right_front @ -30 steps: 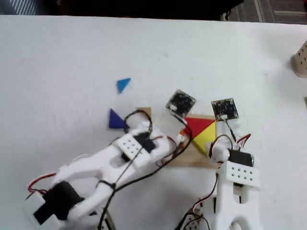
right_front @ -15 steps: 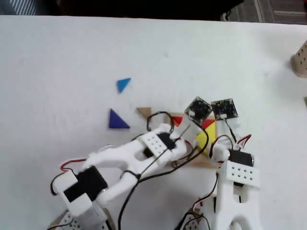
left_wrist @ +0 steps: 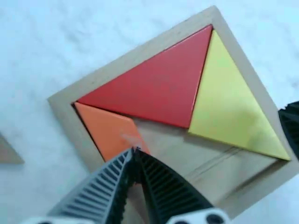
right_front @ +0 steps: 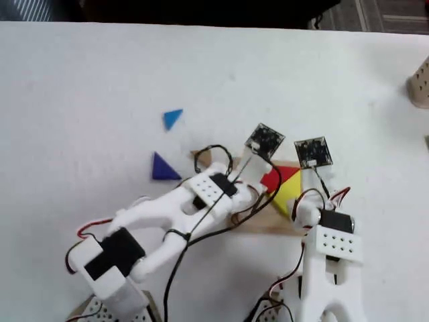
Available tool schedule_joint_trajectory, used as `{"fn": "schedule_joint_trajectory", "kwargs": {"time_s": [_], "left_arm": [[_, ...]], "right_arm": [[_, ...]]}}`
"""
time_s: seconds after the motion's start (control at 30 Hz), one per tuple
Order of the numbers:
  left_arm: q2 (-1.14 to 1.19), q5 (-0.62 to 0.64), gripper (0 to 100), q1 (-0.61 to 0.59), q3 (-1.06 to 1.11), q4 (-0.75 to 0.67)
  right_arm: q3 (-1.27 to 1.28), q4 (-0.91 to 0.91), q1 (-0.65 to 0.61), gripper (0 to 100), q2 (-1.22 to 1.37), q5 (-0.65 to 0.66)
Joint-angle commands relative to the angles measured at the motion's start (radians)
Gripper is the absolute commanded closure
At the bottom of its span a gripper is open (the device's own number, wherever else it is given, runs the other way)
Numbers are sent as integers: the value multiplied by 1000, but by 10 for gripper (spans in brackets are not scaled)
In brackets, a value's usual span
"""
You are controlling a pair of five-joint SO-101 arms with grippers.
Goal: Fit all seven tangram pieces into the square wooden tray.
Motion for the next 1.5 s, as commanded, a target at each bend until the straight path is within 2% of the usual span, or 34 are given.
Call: {"fn": "schedule_joint_trajectory", "kwargs": {"time_s": [0.0,0.13,0.27,0.5,0.63,0.77,0.93,1.23,1.47], "left_arm": [[-165,3,978,-8,21,43],[-366,3,978,-45,144,37],[-535,3,977,-180,239,29],[-627,12,977,-463,382,-224],[-627,12,977,-544,390,-259],[-625,12,977,-582,388,-261],[-625,12,977,-587,385,-261],[-461,12,977,-590,307,-295],[-404,12,977,-590,275,-296]], "right_arm": [[-14,-16,4,981,-4,-12],[-15,-16,2,981,-4,-17],[-17,-47,-41,981,-4,-48],[-35,-58,-214,981,-2,-146],[-40,-58,-328,981,-2,-196],[-57,-59,-417,981,-2,-270],[-58,-81,-395,981,8,-287],[-247,-97,-387,981,404,-288],[-351,-94,-366,981,562,-288]]}}
